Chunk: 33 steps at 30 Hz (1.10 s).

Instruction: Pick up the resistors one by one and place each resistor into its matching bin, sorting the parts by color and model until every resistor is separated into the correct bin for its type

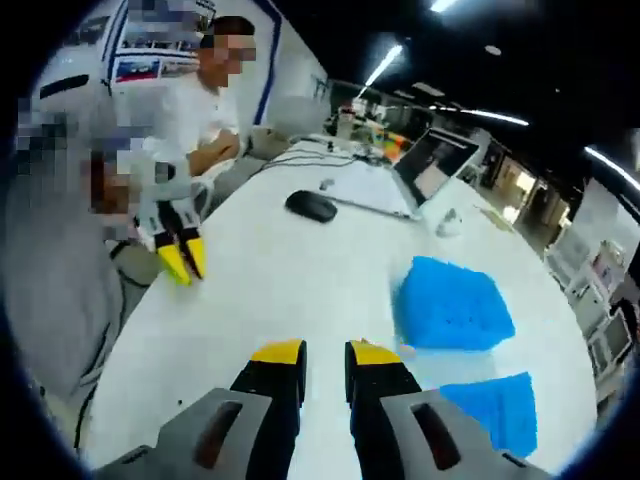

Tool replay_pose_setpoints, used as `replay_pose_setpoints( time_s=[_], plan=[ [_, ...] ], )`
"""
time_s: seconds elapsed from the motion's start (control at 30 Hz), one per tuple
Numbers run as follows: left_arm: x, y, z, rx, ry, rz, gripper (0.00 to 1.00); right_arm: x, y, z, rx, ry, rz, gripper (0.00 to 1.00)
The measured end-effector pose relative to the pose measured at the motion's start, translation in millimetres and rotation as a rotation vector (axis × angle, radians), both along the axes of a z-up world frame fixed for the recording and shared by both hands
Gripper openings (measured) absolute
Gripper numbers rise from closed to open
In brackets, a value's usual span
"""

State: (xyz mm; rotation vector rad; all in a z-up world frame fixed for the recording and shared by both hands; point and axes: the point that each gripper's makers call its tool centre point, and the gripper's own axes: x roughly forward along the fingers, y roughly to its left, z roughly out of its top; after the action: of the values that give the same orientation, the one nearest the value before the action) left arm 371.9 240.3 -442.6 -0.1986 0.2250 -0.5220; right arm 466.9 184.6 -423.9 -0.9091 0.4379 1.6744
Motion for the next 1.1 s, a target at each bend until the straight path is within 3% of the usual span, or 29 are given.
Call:
replay_pose_setpoints(
  time_s=[0.1,0.2,0.3,0.47,0.57,0.63,0.97,1.1],
  plan=[
    [-0.4,-2,0.2,0.005,0.000,-0.006,0.10,-38,-23,-24.5,-0.160,0.048,0.081,0.18],
    [-0.9,-2,1.1,0.005,-0.002,-0.003,0.10,-74,-44,-36.0,-0.276,0.105,0.187,0.18],
    [-2.0,-3,0.9,0.006,-0.002,-0.004,0.10,-81,-49,-48.4,-0.324,0.070,0.193,0.18],
    [-5.7,-8,0.6,0.007,-0.002,-0.020,0.10,-75,-56,-63.1,-0.384,0.026,0.165,0.16],
    [-7.5,-10,1.4,0.007,-0.004,-0.024,0.10,-71,-55,-61.5,-0.366,0.038,0.133,0.13],
    [-8.1,-9,1.0,0.007,-0.002,-0.023,0.10,-66,-54,-63.6,-0.361,0.030,0.111,0.06],
    [-8.3,-7,2.4,0.007,-0.004,-0.019,0.10,-67,-52,-57.0,-0.308,0.045,0.110,0.05],
    [-6.7,-8,2.2,0.009,-0.003,-0.022,0.10,-55,-20,-30.1,-0.106,0.067,0.060,0.05]
  ],
)
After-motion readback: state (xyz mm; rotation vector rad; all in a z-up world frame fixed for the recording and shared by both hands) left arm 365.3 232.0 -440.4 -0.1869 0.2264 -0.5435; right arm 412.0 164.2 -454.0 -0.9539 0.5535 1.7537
